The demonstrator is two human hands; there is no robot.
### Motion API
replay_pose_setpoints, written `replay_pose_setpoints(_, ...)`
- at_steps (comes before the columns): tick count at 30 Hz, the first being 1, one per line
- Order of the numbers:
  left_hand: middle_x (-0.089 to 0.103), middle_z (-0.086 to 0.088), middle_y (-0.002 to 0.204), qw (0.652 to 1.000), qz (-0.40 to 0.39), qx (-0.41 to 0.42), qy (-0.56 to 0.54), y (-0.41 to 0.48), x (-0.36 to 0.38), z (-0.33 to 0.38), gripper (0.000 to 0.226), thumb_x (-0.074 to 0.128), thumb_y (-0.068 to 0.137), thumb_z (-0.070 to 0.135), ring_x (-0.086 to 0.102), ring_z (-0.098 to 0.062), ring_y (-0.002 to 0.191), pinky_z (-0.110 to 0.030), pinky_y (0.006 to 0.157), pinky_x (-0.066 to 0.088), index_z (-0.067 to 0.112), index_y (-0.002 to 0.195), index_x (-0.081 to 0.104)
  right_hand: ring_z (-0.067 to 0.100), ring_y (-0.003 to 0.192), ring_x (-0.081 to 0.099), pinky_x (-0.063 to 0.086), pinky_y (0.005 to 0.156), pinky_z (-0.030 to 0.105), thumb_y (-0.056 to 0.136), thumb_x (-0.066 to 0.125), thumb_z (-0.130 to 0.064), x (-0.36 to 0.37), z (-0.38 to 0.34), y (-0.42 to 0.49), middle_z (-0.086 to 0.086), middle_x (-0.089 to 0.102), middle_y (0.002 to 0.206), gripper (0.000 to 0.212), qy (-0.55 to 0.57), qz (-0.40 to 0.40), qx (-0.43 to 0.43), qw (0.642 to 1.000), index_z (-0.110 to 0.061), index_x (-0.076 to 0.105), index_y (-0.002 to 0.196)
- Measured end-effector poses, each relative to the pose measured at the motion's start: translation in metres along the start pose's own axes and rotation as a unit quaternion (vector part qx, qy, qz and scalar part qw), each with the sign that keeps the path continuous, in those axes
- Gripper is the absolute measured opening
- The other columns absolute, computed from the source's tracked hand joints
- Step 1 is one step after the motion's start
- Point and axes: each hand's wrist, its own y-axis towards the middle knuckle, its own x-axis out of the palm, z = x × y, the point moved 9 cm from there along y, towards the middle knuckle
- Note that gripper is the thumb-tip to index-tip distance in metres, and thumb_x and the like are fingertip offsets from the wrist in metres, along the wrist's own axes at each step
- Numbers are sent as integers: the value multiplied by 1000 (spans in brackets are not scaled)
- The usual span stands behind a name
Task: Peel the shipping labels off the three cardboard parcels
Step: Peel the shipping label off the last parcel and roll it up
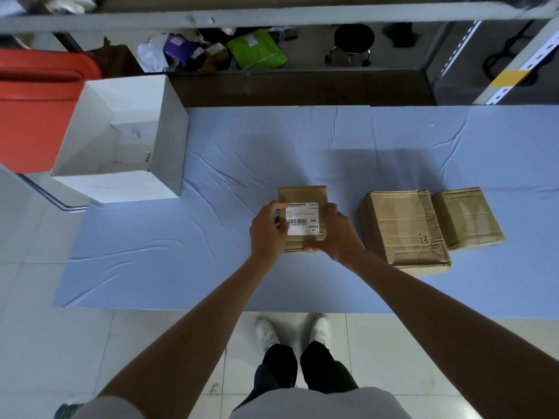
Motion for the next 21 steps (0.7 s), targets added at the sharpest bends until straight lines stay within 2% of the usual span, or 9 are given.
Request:
replay_pose_setpoints(5, 66, 1, 114, 1000, -4, 0, 4, 2, -2, 2, 27, 65, 84, 9, 67, -19, 95, -22, 77, 50, 22, 107, 62, 33, 118, 54, 50, 98, 45, 58, 91, -18, 0, -1, -1, 13, 57, 126, 93, 0, 3, -4, 1000, -4, 34, 130)
replay_pose_setpoints(10, 63, 1, 114, 1000, 3, 15, 21, -1, -2, 2, 12, 63, 86, 9, 66, -20, 100, -21, 72, 50, 20, 92, 62, 34, 116, 56, 51, 96, 46, 58, 91, -18, 0, -1, -2, 13, 57, 126, 92, -9, 7, -9, 1000, -4, 34, 129)
replay_pose_setpoints(15, 67, 2, 111, 1000, 9, 3, -20, -1, -4, 3, 30, 67, 82, 8, 70, -20, 92, -39, 78, 57, 20, 107, 54, 34, 116, 56, 50, 97, 47, 57, 91, -19, 0, 0, -2, 14, 57, 125, 93, -8, 7, -6, 1000, -4, 34, 129)
replay_pose_setpoints(21, 67, -1, 113, 1000, 1, -5, -14, -1, -2, 0, 30, 65, 84, 9, 69, -20, 93, -33, 80, 56, 22, 110, 59, 34, 115, 56, 51, 95, 47, 57, 91, -20, 1, 1, -1, 13, 57, 124, 93, -9, 7, -7, 1000, -5, 33, 129)
